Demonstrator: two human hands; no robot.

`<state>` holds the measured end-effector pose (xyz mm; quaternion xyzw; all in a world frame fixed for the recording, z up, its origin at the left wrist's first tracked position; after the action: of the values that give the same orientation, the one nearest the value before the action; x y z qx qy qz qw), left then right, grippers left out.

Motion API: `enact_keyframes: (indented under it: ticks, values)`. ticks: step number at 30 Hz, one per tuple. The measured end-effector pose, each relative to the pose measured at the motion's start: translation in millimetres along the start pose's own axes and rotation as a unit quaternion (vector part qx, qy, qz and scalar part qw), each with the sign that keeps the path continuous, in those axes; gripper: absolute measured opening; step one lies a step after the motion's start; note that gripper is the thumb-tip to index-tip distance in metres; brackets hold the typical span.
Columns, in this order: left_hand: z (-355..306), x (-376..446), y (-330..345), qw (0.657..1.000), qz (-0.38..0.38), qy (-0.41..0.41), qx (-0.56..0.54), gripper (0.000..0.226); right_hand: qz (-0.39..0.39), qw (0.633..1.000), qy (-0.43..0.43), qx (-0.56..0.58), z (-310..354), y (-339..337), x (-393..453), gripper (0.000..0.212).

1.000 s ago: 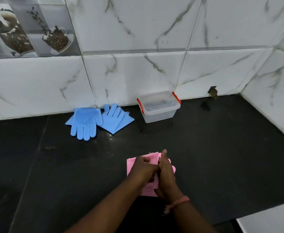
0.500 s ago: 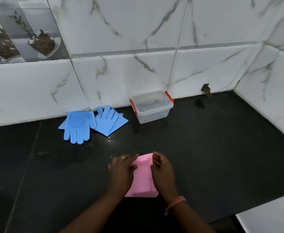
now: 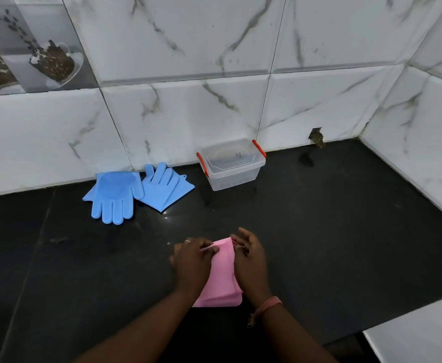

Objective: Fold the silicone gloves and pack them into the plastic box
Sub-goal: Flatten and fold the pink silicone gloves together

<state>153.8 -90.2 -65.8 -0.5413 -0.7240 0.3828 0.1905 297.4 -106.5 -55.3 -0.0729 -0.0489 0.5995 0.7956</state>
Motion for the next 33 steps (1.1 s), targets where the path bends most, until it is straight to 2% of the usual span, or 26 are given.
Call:
enact_keyframes:
  ticks: [4, 8, 13, 14, 19, 21, 24, 26, 27, 28, 29, 31, 33]
  values:
    - [2.4, -1.2, 9.4, 0.999, -0.015, -0.05, 0.012, 0.016, -0.059, 0.997, 0.008, -0.042, 3.9, -19.9, 2.3, 0.036]
    - [4.1, -0.3, 10.8, 0.998, -0.023, -0.063, 0.021, 0.017, 0.017, 0.982, 0.02, -0.185, -1.6, -37.7, 5.3, 0.015]
    - [1.8, -3.6, 11.0, 0.995, -0.04, -0.072, -0.053, 0.012, 0.069, 0.975, 0.008, -0.21, -3.8, -26.9, -2.9, 0.005]
    - [0.5, -4.3, 10.8, 0.995, -0.043, -0.071, -0.055, 0.012, 0.071, 0.975, 0.008, -0.21, -5.2, -25.2, -3.4, 0.007]
    - [0.1, -6.5, 12.1, 0.997, -0.03, -0.059, -0.024, 0.013, 0.104, 0.974, 0.008, -0.203, -3.2, -15.5, -8.3, 0.045]
    - [1.1, -7.1, 7.6, 0.997, -0.017, -0.068, -0.043, 0.014, 0.119, 0.967, -0.007, -0.226, -1.6, -9.5, -12.2, 0.047]
    - [-1.2, -7.7, -8.4, 0.992, 0.019, -0.06, -0.111, 0.022, 0.106, 0.95, -0.035, -0.29, 13.4, 3.5, -18.7, 0.036]
    - [-1.9, -12.2, -28.3, 0.965, 0.041, -0.1, -0.237, 0.032, 0.078, 0.931, -0.099, -0.341, 32.2, 16.1, -24.3, 0.035]
    - [-1.2, -14.7, -41.4, 0.938, 0.06, -0.147, -0.308, 0.036, 0.076, 0.934, -0.141, -0.32, 42.7, 25.5, -27.4, 0.034]
    - [1.7, -14.9, -54.9, 0.901, 0.097, -0.2, -0.372, 0.045, 0.089, 0.951, -0.161, -0.247, 52.6, 37.7, -30.9, 0.035]
    - [7.6, -13.5, -68.5, 0.857, 0.152, -0.249, -0.424, 0.056, 0.122, 0.969, -0.156, -0.15, 61.8, 52.0, -35.9, 0.036]
    - [26.4, -5.1, -96.4, 0.768, 0.258, -0.316, -0.494, 0.069, 0.234, 0.963, -0.126, -0.034, 75.6, 83.0, -47.5, 0.041]
    - [51.6, 7.5, -117.9, 0.725, 0.283, -0.362, -0.513, 0.073, 0.328, 0.935, -0.132, -0.031, 79.4, 106.2, -57.9, 0.042]
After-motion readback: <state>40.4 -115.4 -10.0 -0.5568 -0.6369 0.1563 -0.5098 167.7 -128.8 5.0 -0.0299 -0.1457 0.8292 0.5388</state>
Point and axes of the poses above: each hand's wrist, its own x-axis towards the middle knuckle, its own y-axis out of the palm, z = x × y, the point moved 1 cm from there along x, towards the middle knuckle, and after that the axes turned 12 degrees about -y, right-handed, at the moved point
